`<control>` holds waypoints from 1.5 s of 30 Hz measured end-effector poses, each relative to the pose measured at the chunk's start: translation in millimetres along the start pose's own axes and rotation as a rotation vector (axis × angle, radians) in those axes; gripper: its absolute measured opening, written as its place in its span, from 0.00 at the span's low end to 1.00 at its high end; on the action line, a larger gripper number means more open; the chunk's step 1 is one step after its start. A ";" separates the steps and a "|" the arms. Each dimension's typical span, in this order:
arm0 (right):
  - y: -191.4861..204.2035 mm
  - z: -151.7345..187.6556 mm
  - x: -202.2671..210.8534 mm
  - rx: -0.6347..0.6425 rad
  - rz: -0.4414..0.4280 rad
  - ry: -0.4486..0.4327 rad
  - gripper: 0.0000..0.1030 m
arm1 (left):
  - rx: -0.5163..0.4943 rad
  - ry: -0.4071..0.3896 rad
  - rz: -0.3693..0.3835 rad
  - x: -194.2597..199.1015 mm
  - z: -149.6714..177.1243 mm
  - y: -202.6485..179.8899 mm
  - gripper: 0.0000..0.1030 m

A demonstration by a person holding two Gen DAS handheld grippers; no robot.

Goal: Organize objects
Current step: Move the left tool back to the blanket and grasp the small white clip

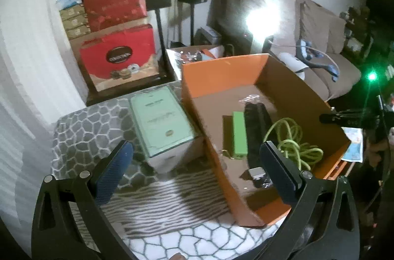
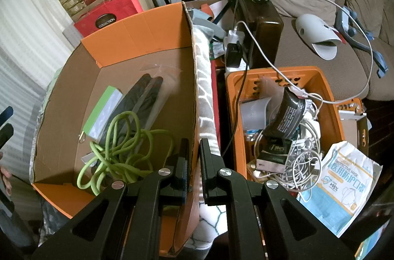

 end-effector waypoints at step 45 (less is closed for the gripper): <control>-1.2 -0.9 -0.3 -0.002 0.003 0.001 0.08 | 0.302 0.236 -0.183 18.5 121.3 155.1 1.00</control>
Point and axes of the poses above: each gripper's, at about its wrist camera, not at the fingertips, and x roughly against the way its jaws point, y to its left, z to its underside, the point moved 4 cm from there along -x, roughly the way its jaws point, and after that the axes turned 14 degrees about -y, right-handed, at the moved point
